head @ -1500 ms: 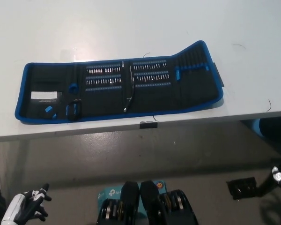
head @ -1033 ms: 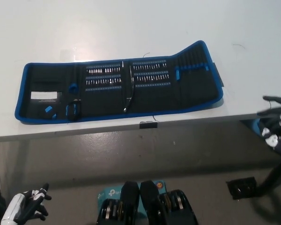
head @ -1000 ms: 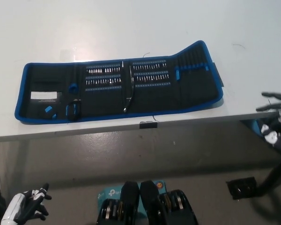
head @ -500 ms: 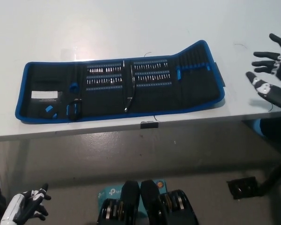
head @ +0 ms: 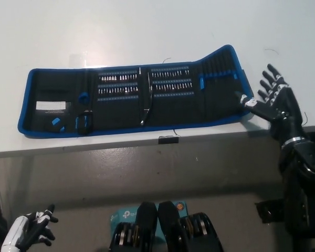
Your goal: The robot uses its right hand to lift an edge of the toolkit kept in middle of the desk and make one fold in it
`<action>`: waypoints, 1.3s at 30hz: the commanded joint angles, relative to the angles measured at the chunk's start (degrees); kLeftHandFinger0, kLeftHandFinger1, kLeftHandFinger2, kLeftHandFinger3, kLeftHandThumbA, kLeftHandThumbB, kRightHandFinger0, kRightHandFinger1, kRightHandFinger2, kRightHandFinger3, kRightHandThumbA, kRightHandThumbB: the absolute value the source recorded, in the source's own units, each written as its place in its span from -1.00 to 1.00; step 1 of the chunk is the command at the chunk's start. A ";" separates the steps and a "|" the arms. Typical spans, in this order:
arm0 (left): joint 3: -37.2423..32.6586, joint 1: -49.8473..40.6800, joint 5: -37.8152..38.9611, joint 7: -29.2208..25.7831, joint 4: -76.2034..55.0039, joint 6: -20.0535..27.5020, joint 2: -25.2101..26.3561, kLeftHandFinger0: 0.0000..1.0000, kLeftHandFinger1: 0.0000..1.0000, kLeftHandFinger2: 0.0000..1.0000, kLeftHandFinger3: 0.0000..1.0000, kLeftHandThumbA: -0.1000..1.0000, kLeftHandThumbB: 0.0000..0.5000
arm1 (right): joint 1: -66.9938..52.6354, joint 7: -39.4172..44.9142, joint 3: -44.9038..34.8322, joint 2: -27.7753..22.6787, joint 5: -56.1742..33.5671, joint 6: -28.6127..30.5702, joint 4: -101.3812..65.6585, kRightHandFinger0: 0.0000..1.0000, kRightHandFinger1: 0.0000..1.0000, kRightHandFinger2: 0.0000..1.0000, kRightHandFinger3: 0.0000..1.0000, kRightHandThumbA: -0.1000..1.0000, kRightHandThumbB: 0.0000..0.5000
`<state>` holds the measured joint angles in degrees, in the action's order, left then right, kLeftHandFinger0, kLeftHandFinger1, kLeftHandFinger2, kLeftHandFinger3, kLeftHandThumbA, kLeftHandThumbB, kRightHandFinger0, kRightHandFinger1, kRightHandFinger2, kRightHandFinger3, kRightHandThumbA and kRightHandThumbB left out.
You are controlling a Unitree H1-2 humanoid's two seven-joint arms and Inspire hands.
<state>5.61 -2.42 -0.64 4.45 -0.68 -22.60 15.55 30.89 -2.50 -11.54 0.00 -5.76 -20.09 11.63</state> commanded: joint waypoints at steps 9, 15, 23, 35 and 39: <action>0.17 0.47 0.23 0.43 -1.57 0.54 0.34 -0.30 -0.34 -0.54 -0.26 0.41 -0.14 | 2.72 -5.02 -0.86 0.72 0.19 0.72 3.58 1.00 1.00 1.00 1.00 0.99 0.14; 0.10 -0.05 0.41 0.74 -1.98 0.32 0.34 -0.30 -0.35 -0.56 -0.26 0.43 -0.15 | 1.10 -6.82 -2.00 2.07 -0.78 2.91 5.10 1.00 1.00 1.00 1.00 0.91 0.04; -0.14 0.07 0.35 0.73 -1.91 0.39 -0.08 -0.34 -0.41 -0.61 -0.25 0.44 -0.17 | -0.08 -6.97 -5.39 7.17 -4.44 7.81 8.33 1.00 1.00 1.00 1.00 0.83 -0.10; -0.25 -0.03 0.50 1.03 -2.34 0.58 0.02 -0.38 -0.43 -0.61 -0.30 0.47 -0.24 | 3.28 -8.57 -3.88 9.76 -3.76 11.52 14.66 1.00 1.00 1.00 1.00 0.86 -0.27; -0.57 0.27 -0.21 0.74 -2.71 -0.10 0.00 -0.36 -0.39 -0.55 -0.22 0.49 -0.26 | 4.84 -9.45 -3.87 9.84 -3.75 11.43 16.57 1.00 1.00 1.00 1.00 0.86 -0.28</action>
<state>5.22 -2.50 -0.70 4.86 -1.27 -23.14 14.94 33.09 -11.36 -16.83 7.75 -8.47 -7.70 25.53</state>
